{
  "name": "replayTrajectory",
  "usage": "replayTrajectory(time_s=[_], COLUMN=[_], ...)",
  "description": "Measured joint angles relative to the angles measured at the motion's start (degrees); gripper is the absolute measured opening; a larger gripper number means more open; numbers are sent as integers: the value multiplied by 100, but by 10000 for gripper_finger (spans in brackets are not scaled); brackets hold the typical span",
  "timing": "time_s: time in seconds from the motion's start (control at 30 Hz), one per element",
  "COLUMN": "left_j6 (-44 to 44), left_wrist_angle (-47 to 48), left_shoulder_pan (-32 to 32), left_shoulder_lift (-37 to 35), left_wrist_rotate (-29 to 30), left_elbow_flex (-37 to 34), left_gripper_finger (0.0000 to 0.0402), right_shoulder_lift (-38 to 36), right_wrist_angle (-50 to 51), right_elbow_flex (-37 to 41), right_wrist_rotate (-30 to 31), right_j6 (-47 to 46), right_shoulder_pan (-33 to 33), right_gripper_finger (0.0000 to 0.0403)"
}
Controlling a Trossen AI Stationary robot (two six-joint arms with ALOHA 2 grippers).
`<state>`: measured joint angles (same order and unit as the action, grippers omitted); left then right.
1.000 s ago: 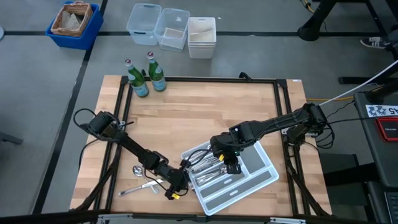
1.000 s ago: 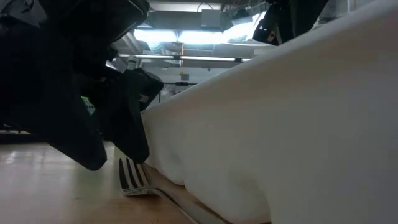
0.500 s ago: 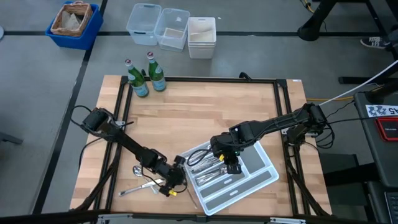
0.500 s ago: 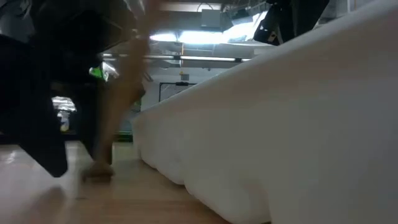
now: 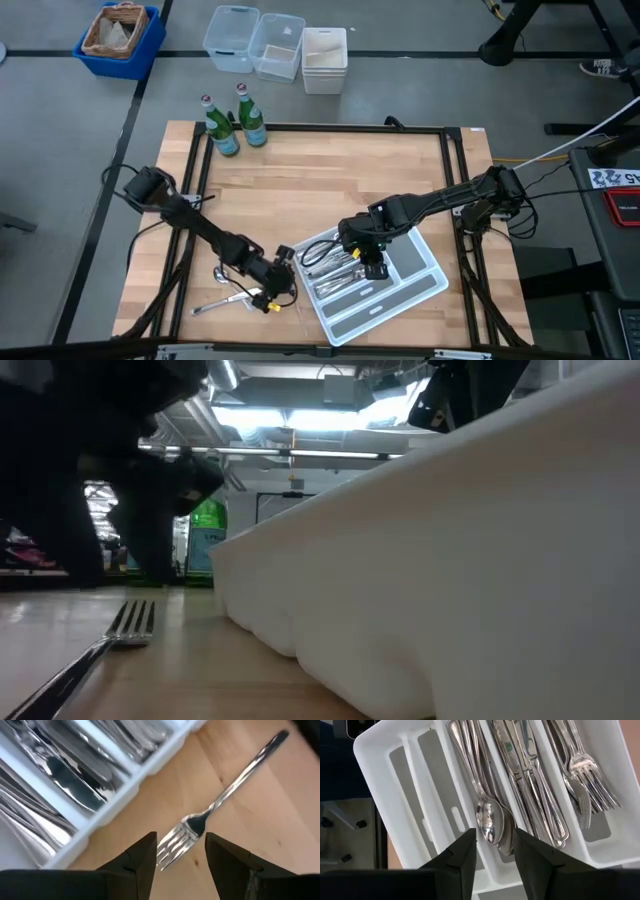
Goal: Sort silverware
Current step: Put the silver fork into the white silverware tray
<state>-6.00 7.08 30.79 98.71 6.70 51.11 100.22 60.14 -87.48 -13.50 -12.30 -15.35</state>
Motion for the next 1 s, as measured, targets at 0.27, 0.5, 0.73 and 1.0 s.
replayTrajectory(time_s=[0.27,0.5,0.73,1.0], left_j6=[-246,619,1017,1582], left_wrist_angle=[-851,-1304,-1404,-1569], left_shoulder_pan=[133,258,158,146], left_shoulder_lift=[-143,-113,159,475], left_wrist_rotate=[-7,-29,-95,-413], left_elbow_flex=[0,7,7,7], left_gripper_finger=[156,156,156,156], right_shoulder_lift=[0,0,0,1], right_wrist_angle=[-4,-10,-53,-72], right_elbow_flex=[0,0,0,0], right_wrist_rotate=[0,0,0,0], right_j6=[-1,-1,10,16], right_shoulder_pan=[0,0,0,0], right_gripper_finger=[131,131,131,131])
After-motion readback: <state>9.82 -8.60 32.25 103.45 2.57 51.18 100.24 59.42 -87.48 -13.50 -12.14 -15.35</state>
